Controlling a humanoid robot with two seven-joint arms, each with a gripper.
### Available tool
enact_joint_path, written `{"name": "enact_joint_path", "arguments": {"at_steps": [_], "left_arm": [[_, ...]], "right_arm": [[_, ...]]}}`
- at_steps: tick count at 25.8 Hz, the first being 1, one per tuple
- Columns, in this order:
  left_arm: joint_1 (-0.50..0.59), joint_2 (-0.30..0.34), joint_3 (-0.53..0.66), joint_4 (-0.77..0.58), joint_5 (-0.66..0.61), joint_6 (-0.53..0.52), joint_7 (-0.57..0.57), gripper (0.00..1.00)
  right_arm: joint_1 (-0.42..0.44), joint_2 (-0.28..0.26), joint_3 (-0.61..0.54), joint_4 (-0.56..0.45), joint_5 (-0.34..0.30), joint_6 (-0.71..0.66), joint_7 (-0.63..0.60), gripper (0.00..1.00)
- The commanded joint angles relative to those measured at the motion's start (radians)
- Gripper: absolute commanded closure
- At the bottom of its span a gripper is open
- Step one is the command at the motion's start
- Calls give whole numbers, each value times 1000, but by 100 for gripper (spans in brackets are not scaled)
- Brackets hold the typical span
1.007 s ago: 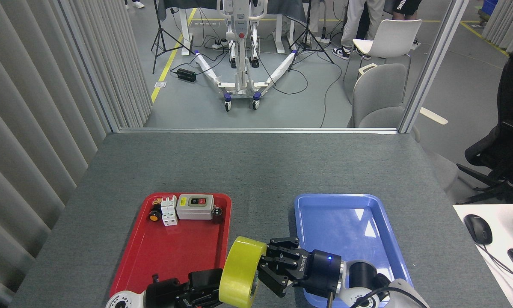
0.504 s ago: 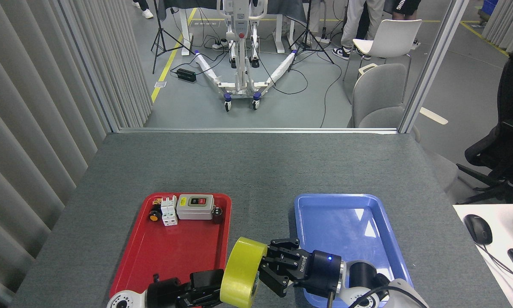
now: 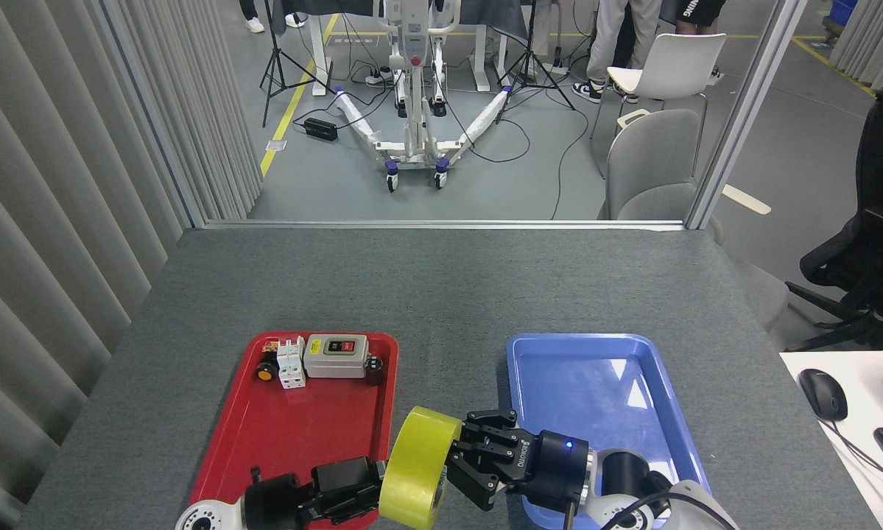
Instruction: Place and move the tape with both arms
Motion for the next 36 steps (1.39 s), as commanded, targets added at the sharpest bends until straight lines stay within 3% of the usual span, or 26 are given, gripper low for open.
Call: {"name": "enact_joint_path", "arguments": {"at_steps": [1,3,10,15,18,22,25,27,29,32,34,36], "left_arm": [[-1,0,8,0,0,-10,-1,39],[-1,0,9,0,0,-10,-1,33],[0,6,43,-9,3,-37,5,26],[0,8,72,-13,0,-59,83,25],[0,14,106,-12,-60,-54,213,25],[2,14,126,-13,-178,-49,532,25],[3,9,121,-24,-399,-59,764,24],[3,2,108,-29,-637,-60,936,12],[3,-1,66,-23,-896,-57,1169,7],[10,-5,2,-24,-1258,-31,1434,6],[13,-8,-37,-33,-1416,27,1513,2],[13,-8,-57,-27,-1521,159,1597,2]], "right_arm": [[0,1,1,0,0,1,-2,72],[0,1,-1,0,0,1,-2,72],[0,-2,-1,0,0,-2,-2,71],[3,-10,-15,0,-1,-40,0,71],[15,-8,-45,-6,-1,-68,13,72],[83,-4,-180,-16,-1,-97,67,72],[126,3,-286,-17,-1,-114,78,72],[147,3,-344,-17,-1,-98,76,72],[166,3,-384,-19,-1,-63,75,72],[192,-20,-407,-19,-1,96,75,72],[189,-54,-406,-17,2,225,76,72],[186,-102,-398,-17,2,346,81,72]]}}
